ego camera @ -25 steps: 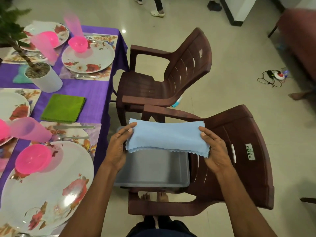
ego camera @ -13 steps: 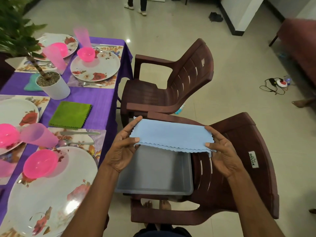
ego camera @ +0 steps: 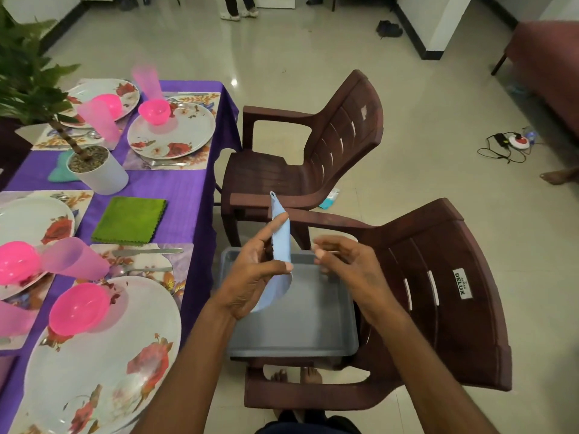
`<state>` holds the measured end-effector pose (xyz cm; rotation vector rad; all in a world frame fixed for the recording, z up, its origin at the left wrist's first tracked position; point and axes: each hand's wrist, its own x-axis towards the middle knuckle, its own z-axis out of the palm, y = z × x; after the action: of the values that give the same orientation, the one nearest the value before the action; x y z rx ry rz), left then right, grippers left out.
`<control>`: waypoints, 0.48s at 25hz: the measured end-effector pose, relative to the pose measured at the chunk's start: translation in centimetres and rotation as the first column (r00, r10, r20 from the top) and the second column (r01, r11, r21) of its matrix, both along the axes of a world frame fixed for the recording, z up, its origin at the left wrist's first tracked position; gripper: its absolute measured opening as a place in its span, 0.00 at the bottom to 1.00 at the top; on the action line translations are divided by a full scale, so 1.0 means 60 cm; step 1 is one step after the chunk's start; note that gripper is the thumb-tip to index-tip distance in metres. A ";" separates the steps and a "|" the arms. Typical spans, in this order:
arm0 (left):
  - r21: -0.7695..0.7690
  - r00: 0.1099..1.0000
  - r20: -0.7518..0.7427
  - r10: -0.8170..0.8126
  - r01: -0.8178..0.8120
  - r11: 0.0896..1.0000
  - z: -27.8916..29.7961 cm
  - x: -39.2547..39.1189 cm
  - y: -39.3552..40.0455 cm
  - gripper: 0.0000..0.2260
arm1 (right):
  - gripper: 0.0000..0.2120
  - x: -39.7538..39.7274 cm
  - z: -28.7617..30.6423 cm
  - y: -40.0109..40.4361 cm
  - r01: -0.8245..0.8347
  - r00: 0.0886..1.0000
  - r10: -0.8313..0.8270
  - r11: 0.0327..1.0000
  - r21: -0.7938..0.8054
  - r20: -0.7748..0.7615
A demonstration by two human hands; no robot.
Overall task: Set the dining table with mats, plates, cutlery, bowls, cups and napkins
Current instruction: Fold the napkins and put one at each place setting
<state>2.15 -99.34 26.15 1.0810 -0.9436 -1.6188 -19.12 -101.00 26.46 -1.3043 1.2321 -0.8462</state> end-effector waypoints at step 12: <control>-0.040 0.921 0.365 -0.138 0.163 0.986 0.029 -0.020 0.002 0.45 | 0.14 0.032 0.037 0.010 -0.103 0.993 0.094 0.982 -0.157 -0.066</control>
<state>0.93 -99.21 27.87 1.3117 -1.3449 -1.5218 -17.18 -100.37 28.70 -1.5162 1.1538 -0.8546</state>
